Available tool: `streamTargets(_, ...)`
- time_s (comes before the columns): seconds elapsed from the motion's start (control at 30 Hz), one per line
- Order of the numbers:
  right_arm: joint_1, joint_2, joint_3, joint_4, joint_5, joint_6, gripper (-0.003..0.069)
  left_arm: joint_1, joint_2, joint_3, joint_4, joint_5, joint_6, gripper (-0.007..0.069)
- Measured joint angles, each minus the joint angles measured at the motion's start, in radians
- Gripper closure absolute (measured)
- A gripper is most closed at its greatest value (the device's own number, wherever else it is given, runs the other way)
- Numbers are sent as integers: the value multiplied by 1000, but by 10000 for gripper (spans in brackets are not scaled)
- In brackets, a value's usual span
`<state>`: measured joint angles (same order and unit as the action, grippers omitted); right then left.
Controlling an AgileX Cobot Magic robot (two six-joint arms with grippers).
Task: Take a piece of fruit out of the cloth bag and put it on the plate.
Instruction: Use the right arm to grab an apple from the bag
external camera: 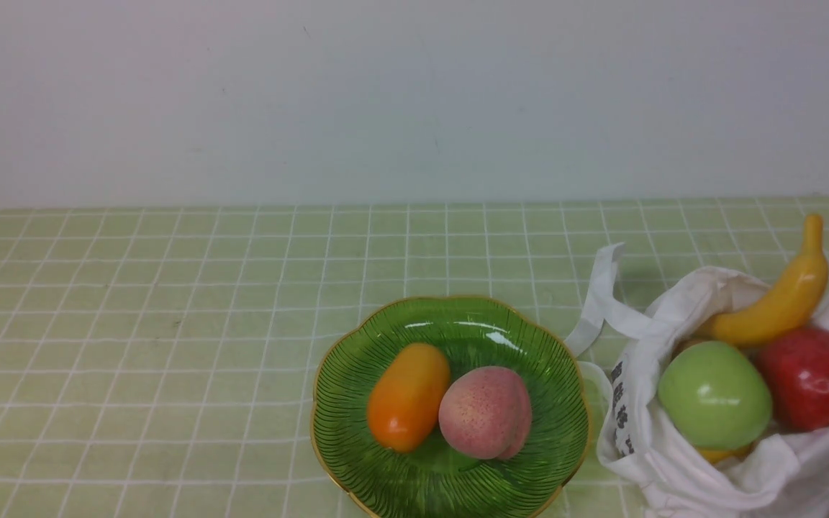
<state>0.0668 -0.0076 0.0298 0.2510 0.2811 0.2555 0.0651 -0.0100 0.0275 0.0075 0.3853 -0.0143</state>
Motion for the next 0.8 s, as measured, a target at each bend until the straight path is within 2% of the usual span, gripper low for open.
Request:
streamTargets(0.17, 0, 0, 0, 149, -21, 32, 674, 0, 0, 0, 0, 0, 0, 632)
streamTargets(0.27, 0, 0, 0, 181, -29, 35, 674, 0, 0, 0, 0, 0, 0, 632)
streamTargets(0.47, 0, 0, -45, 165, -2, -118, 674, 0, 0, 0, 0, 0, 0, 632)
streamTargets(0.57, 0, 21, -155, 158, 60, -176, 674, 0, 0, 0, 0, 0, 0, 632)
streamTargets(0.73, 0, 229, -416, 118, 358, -230, 674, 0, 0, 0, 0, 0, 0, 632)
streamTargets(0.8, 0, 283, -447, 98, 410, -243, 674, 0, 0, 0, 0, 0, 0, 632)
